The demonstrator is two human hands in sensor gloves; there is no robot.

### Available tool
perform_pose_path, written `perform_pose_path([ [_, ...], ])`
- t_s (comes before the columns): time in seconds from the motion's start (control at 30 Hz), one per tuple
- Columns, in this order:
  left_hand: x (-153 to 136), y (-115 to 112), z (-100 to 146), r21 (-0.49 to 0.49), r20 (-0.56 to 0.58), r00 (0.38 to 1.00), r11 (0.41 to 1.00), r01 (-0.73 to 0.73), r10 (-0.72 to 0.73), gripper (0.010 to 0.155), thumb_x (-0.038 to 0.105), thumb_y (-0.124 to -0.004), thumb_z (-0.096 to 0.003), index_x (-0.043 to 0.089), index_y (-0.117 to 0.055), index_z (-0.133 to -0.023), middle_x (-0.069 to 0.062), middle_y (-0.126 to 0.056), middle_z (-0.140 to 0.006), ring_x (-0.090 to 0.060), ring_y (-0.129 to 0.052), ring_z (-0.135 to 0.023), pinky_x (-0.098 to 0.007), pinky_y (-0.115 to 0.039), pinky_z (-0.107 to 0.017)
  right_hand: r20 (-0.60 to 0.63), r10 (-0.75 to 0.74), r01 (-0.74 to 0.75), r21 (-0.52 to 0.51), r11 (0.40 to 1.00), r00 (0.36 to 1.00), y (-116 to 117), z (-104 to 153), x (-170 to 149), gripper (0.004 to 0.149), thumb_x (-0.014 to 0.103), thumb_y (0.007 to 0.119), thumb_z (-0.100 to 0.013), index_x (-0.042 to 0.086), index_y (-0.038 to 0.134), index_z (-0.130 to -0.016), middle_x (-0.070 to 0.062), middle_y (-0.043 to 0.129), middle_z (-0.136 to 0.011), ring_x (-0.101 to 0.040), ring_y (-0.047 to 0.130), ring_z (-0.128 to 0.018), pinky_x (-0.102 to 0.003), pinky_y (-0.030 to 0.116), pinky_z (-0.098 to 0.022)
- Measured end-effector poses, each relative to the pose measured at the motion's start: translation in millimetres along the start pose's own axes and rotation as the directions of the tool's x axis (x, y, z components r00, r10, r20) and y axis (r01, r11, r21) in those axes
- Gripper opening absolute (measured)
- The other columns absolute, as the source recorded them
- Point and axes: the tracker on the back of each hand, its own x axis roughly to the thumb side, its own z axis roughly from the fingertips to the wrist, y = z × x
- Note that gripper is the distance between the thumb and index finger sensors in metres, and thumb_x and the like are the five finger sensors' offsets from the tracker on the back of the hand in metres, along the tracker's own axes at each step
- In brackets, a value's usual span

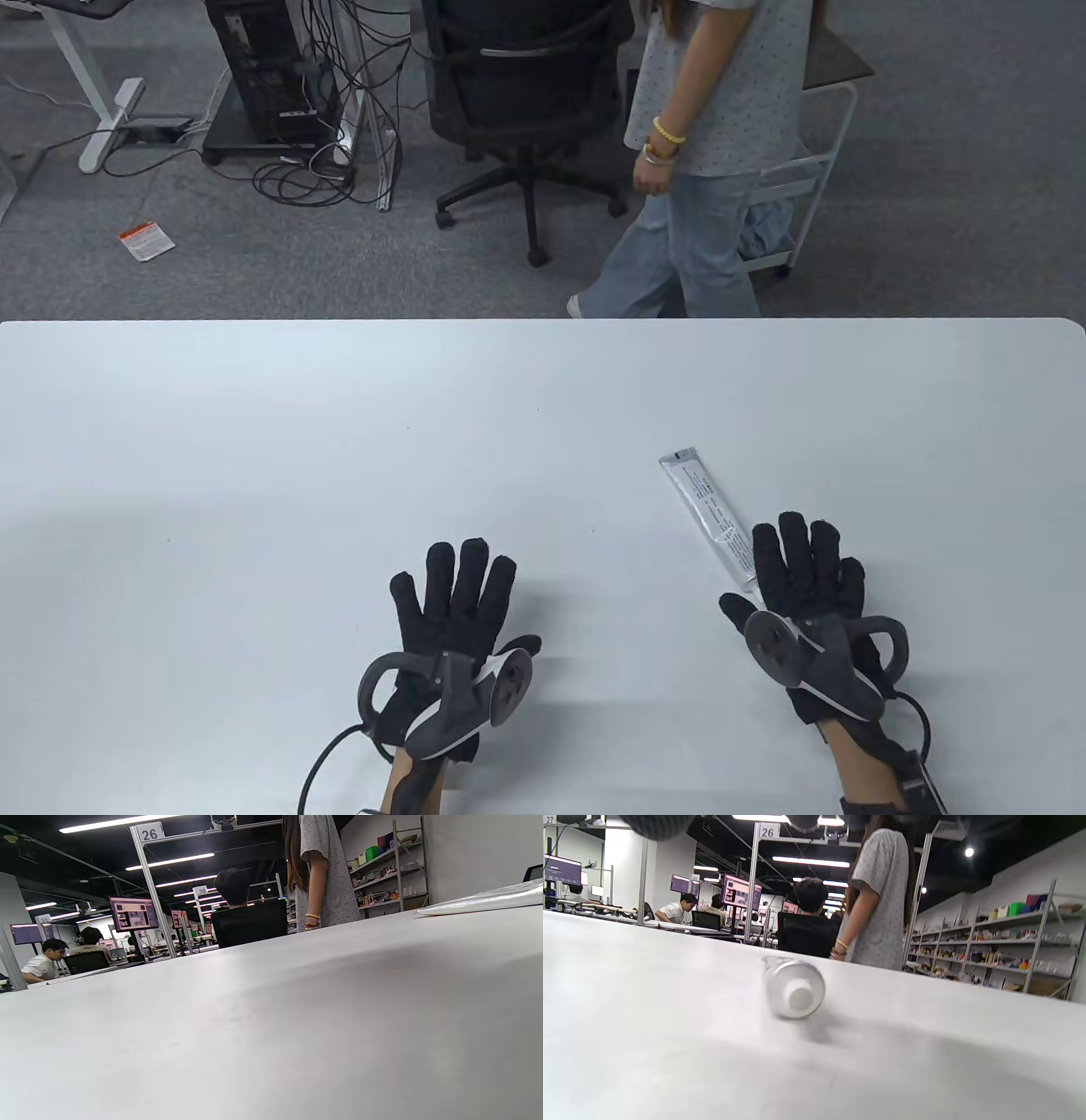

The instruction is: Unscrew tube cap from toothpaste tube

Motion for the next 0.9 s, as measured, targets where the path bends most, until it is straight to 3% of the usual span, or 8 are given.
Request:
perform_pose_path([
  [0.17, -8.9, 1.9, 1.3, 0.004, -0.026, 0.999, 1.000, -0.028, 0.028, 0.086, 0.070, -0.044, -0.0537, 0.026, -0.013, -0.121, -0.013, -0.018, -0.131, -0.048, -0.025, -0.120, -0.077, -0.034, -0.079, 0.028, -0.010, 0.007, 0.087, 0.996, 1.000, 12.7, -3.2, 2.4, 0.087, 0.057, 0.051, -0.055, 0.009, 0.007, -0.112, -0.026, -0.004, -0.115, -0.056, -0.003, -0.102, -0.078, 0.023, -0.071],
  [0.9, 3.5, -1.4, -1.1, -0.038, 0.026, 1.000, 0.999, 0.003, -0.002, 0.087, 0.071, -0.043, -0.0530, 0.027, -0.013, -0.121, -0.012, -0.018, -0.132, -0.047, -0.025, -0.121, -0.077, -0.034, -0.079, 0.087, -0.068, 0.057, 0.125, 0.991, 0.994, 18.8, -3.7, 10.1, 0.087, 0.059, 0.049, -0.055, 0.011, 0.001, -0.110, -0.027, -0.008, -0.113, -0.056, -0.008, -0.100, -0.079, 0.022, -0.071],
])
